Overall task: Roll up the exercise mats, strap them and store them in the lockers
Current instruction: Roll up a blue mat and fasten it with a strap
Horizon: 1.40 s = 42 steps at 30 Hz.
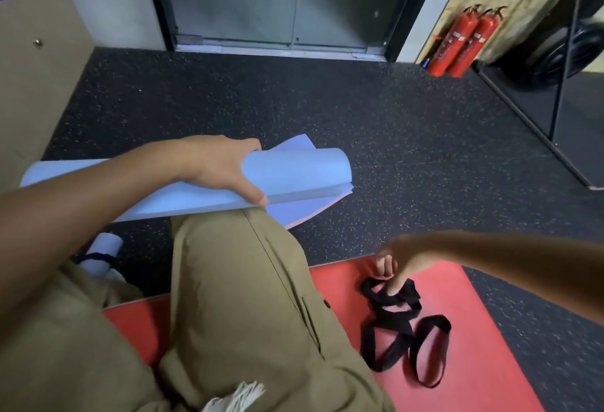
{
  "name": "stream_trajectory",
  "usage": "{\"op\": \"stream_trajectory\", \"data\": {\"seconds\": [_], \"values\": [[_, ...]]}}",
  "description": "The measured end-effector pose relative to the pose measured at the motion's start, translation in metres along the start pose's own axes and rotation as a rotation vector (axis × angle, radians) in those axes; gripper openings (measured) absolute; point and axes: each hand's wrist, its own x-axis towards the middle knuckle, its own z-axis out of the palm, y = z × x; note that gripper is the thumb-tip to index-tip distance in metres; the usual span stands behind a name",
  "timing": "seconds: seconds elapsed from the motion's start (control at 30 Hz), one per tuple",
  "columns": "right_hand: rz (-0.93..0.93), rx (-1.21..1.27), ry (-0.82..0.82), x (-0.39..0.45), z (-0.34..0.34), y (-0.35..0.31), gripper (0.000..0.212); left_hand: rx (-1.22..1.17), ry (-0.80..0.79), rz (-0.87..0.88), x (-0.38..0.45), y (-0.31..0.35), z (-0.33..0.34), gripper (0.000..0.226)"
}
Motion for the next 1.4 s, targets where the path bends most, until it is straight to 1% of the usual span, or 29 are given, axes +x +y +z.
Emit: {"op": "stream_trajectory", "data": {"seconds": [0.2,0.33,0.4,0.53,0.67,0.7,0.73,0.8,0.83,0.87,0.97,1.03,1.13,1.27,1.33,1.4], "values": [[0.011,-0.053,0.016,0.007,0.010,0.003,0.033,0.015,0.005,-0.015,-0.002,0.001,0.004,0.087],[0.032,-0.059,-0.006,0.002,0.006,0.005,0.022,0.001,0.005,-0.013,-0.004,0.000,0.004,0.087],[0.062,-0.009,-0.042,-0.001,0.001,0.008,0.014,-0.001,0.009,-0.011,-0.004,-0.001,0.004,0.086],[0.128,0.177,-0.086,-0.007,-0.005,0.013,0.020,-0.002,0.020,-0.009,-0.003,-0.001,0.005,0.086],[0.101,0.501,-0.042,-0.011,-0.006,0.012,0.009,0.000,0.033,-0.009,-0.004,-0.002,0.007,0.085],[0.078,0.570,-0.031,-0.011,-0.006,0.012,0.007,0.000,0.036,-0.010,-0.004,-0.003,0.007,0.085],[0.048,0.641,-0.018,-0.010,-0.007,0.012,0.011,-0.001,0.038,-0.009,-0.005,-0.004,0.008,0.086],[-0.002,0.773,0.016,-0.008,-0.010,0.010,0.029,-0.009,0.045,-0.007,-0.006,-0.005,0.008,0.086],[-0.026,0.827,0.028,-0.007,-0.012,0.009,0.034,-0.015,0.048,-0.009,-0.007,-0.006,0.008,0.086],[-0.059,0.872,0.038,-0.007,-0.014,0.007,0.034,-0.020,0.051,-0.010,-0.008,-0.006,0.008,0.086],[-0.170,1.032,0.086,-0.006,-0.024,-0.001,0.022,-0.024,0.061,-0.015,-0.010,-0.008,0.008,0.084],[-0.247,1.139,0.126,-0.007,-0.033,-0.007,0.020,-0.032,0.068,-0.018,-0.011,-0.009,0.009,0.084],[-0.342,1.304,0.152,-0.006,-0.046,-0.014,0.031,-0.050,0.078,-0.022,-0.011,-0.011,0.010,0.085],[-0.472,1.555,0.110,-0.002,-0.062,-0.025,0.040,-0.045,0.083,-0.030,-0.012,-0.012,0.011,0.086],[-0.512,1.627,0.124,-0.001,-0.068,-0.031,0.046,-0.046,0.086,-0.035,-0.011,-0.013,0.011,0.083],[-0.536,1.669,0.177,0.000,-0.071,-0.036,0.049,-0.051,0.095,-0.043,-0.011,-0.014,0.011,0.081]]}}
